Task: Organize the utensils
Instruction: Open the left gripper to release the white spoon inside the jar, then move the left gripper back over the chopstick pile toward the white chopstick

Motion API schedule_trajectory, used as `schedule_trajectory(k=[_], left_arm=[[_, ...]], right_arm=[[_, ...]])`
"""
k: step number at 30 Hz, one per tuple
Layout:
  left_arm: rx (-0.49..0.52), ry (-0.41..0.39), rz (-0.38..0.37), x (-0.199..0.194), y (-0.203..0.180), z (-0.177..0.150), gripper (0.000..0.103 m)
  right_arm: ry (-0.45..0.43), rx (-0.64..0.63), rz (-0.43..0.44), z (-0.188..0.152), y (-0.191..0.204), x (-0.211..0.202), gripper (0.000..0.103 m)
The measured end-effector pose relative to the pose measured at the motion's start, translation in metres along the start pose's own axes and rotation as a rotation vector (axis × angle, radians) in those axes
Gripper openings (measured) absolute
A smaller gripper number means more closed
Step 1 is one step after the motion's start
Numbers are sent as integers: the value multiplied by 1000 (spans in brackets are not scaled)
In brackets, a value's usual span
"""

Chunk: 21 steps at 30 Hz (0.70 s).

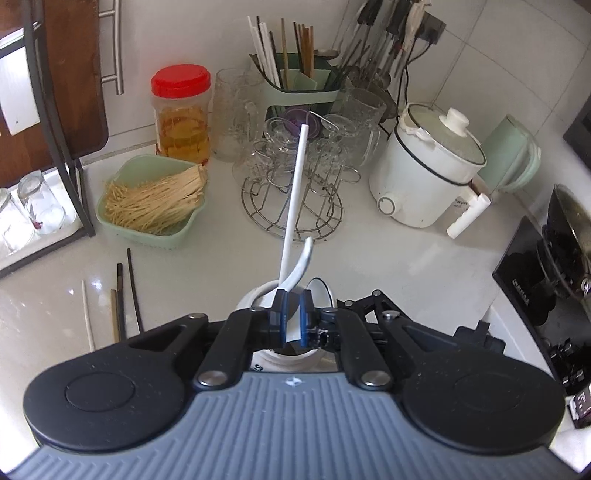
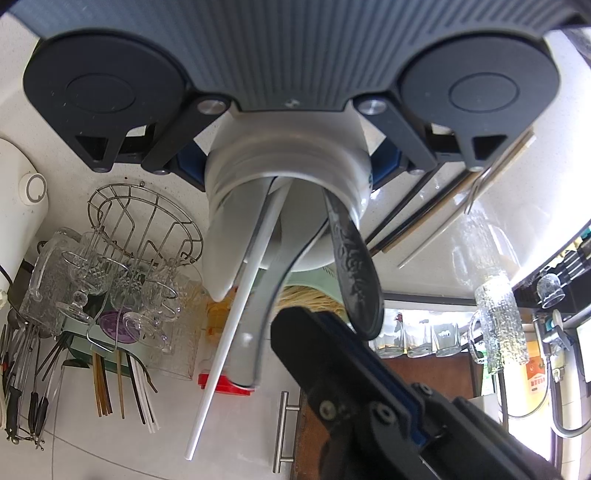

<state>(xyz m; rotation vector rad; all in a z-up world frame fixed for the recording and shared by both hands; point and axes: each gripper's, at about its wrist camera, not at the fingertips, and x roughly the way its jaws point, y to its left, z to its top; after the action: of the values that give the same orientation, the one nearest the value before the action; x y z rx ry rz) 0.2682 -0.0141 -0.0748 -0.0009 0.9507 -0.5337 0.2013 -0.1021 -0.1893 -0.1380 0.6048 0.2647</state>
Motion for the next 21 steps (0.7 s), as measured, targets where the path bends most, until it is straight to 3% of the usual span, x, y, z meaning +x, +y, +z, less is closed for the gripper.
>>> schedule_trajectory(k=[2,5,12,15,18,19,21], left_arm=[[-13,-12,-10,-2,2,1,19],[-23,-23,-17,-1,2,5,24],[-8,-68,-46,2,-11,21,26],[32,-76,-14,7,-21,28,25],[47,-76,8,12,-25,29,16],[52,-79,20,13,-26,29,8],[58,-83,29,14,-27,28,5]], right_arm=[[1,-1,1,0,0,0,91],[0,-1,1,0,0,0,91],[0,-8,8,-1,-1,0,91],[0,-9,10,-1,-1,0,91],[0,-10,13,-1,-1,0,91],[-1,-11,14,-1,-1,0,91],[-1,-12,16,-1,-2,0,91]])
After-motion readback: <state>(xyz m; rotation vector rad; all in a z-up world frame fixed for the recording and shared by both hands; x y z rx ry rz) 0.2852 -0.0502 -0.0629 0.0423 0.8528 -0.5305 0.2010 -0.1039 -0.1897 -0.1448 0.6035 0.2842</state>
